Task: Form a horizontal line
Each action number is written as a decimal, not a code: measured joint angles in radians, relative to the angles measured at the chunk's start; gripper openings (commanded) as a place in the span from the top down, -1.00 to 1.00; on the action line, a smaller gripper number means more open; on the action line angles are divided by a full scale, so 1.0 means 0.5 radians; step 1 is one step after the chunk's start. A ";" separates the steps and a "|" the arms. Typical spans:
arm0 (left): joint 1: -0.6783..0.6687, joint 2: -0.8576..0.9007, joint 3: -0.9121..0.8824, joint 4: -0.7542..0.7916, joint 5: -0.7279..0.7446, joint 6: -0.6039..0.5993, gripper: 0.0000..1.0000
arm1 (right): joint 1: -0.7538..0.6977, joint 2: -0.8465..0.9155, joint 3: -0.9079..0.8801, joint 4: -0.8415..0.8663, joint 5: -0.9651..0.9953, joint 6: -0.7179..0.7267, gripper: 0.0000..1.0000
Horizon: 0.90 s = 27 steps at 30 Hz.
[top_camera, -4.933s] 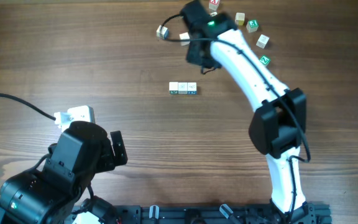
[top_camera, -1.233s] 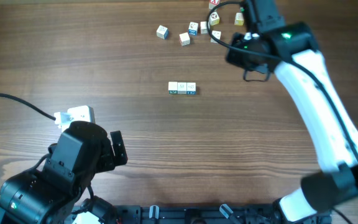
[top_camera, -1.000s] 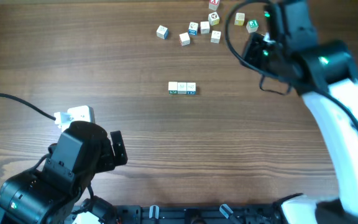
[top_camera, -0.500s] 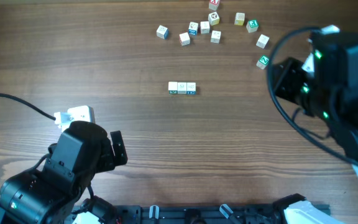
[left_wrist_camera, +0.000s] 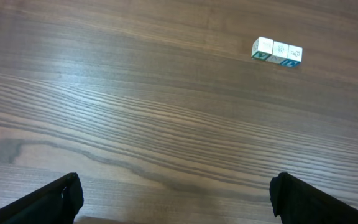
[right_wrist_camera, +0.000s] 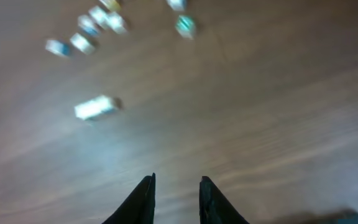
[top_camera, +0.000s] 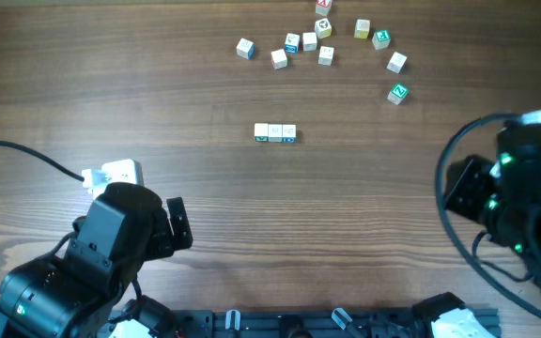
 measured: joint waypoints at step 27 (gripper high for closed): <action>0.000 0.000 -0.002 0.000 0.007 0.000 -1.00 | 0.173 -0.069 -1.829 1.189 -0.568 0.185 0.66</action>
